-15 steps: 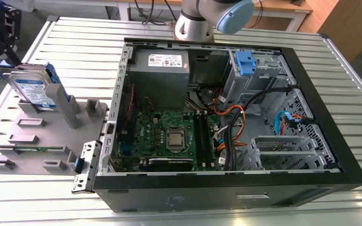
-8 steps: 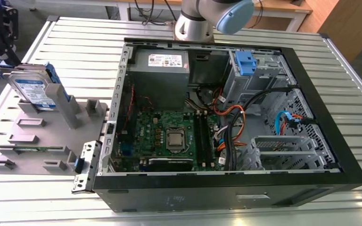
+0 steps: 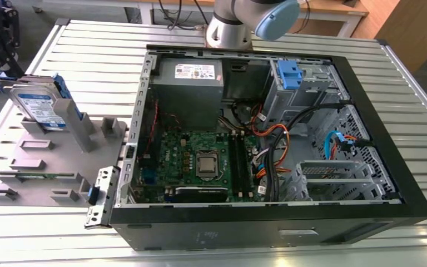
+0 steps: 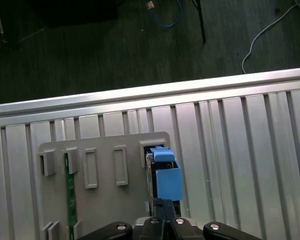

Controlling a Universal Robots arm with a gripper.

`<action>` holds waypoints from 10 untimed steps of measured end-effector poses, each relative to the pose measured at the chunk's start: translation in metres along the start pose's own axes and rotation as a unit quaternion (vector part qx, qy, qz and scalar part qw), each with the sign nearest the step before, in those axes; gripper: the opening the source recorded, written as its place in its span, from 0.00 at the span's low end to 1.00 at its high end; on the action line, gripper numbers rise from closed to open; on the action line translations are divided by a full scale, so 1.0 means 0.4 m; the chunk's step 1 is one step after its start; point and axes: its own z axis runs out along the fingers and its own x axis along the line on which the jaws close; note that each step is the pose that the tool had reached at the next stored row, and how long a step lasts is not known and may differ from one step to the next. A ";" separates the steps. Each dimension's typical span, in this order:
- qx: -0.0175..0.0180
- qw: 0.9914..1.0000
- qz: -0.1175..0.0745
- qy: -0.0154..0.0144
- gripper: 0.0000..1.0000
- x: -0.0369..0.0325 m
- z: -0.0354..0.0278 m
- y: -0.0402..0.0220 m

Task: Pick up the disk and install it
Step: 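Pick up the disk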

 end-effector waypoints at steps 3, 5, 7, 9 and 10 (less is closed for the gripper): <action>0.000 1.000 -0.008 0.000 0.11 0.000 0.000 -0.002; 0.000 1.000 -0.012 0.001 0.11 -0.001 0.000 -0.005; 0.000 1.000 -0.015 0.001 0.11 -0.001 0.000 -0.009; -0.001 1.000 -0.017 0.001 0.11 -0.002 0.000 -0.014; -0.001 1.000 -0.019 0.001 0.11 -0.002 0.000 -0.017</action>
